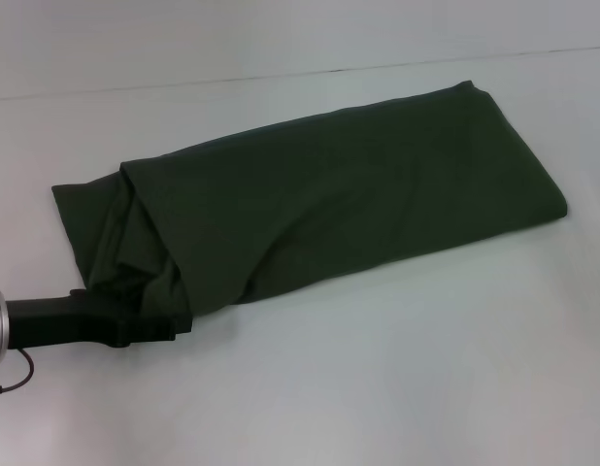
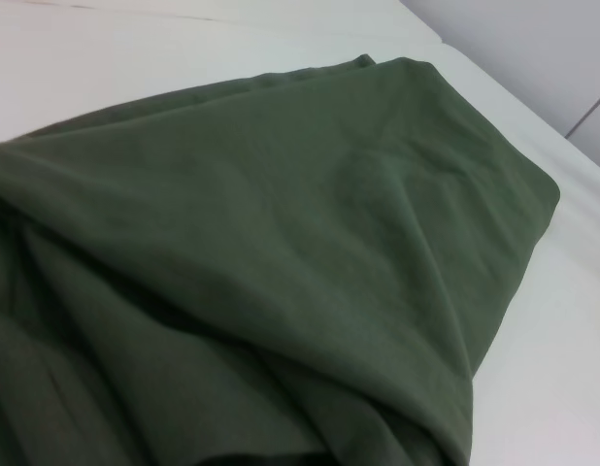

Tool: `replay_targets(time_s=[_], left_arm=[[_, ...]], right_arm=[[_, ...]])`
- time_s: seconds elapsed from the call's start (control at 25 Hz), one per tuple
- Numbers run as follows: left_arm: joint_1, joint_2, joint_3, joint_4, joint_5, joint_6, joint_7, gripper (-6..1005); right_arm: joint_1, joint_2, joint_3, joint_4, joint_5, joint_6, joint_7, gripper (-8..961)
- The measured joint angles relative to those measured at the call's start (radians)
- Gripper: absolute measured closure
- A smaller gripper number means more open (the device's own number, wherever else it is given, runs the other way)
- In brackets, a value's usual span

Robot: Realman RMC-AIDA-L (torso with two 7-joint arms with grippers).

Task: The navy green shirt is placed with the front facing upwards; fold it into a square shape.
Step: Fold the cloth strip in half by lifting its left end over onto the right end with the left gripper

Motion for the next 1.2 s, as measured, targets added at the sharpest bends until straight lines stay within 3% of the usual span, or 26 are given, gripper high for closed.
replay_targets(time_s=[0.36,0.56,1.2], left_arm=[[-0.005,0.000,-0.002,0.003,-0.008,-0.036,-0.005,197],[-0.004,0.000,0.001,0.006,-0.008,-0.027,-0.004,433],[-0.007,0.000,0.011,0.004,-0.010,-0.001,0.000,930]], right_arm=[[-0.004,0.000,0.000,0.000,0.000,-0.001,-0.001,103],[-0.007,0.000,0.000,0.000,0.000,-0.004,-0.001,103],[-0.013,0.006,0.000,0.000,0.001,-0.006,-0.002,103]])
